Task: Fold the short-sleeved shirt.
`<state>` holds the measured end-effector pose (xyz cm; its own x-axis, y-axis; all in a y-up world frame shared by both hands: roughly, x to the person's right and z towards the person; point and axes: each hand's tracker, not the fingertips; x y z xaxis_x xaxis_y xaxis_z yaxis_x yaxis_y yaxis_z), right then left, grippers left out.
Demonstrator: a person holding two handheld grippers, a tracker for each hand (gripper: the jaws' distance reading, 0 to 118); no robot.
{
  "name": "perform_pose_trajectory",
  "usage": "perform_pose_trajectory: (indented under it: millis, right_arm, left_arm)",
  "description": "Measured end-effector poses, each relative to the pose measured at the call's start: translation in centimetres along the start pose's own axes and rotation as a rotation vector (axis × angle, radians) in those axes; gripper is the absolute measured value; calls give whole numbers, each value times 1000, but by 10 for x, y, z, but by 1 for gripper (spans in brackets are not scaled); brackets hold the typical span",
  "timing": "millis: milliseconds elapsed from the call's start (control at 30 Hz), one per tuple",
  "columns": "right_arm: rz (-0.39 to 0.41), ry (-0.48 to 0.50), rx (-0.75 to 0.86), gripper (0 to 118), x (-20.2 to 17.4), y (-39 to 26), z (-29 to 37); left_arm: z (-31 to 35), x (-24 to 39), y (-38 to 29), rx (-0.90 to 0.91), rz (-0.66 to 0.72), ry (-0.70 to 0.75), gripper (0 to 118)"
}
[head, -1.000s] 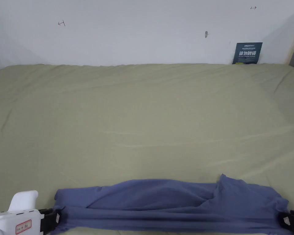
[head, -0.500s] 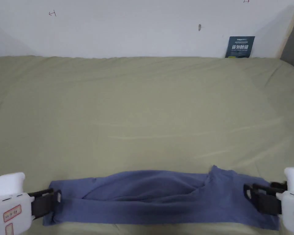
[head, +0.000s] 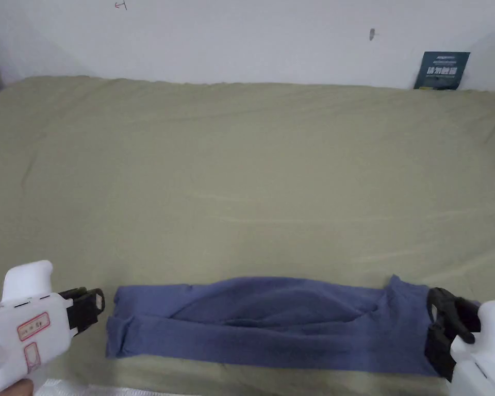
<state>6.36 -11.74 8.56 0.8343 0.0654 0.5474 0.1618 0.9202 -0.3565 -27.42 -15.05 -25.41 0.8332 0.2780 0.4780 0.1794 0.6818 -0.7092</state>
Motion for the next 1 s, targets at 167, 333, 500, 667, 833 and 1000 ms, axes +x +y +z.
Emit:
perform_pose_trajectory:
  millis: [167,333,500,667,833,1000]
  right_arm:
    - [6,-80,50,0,-3,-4,10]
    - [31,-88,36,0,-4,-7,9]
    - [38,-87,7,0,-5,-6,6]
    - [37,-91,-22,0,-6,-8,-1]
    - [36,-115,-44,0,-4,-9,-5]
    - [21,-117,-53,0,-3,-9,-8]
  left_arm:
    - [-10,-38,4,-44,152,-88,0]
    - [-29,-65,8,-107,247,-232,0]
    - [-63,-69,9,-316,265,-490,118]
    - [-101,-78,15,-320,391,-518,116]
    - [-138,-68,14,-396,362,-543,112]
    - [-150,-42,16,-470,341,-647,43]
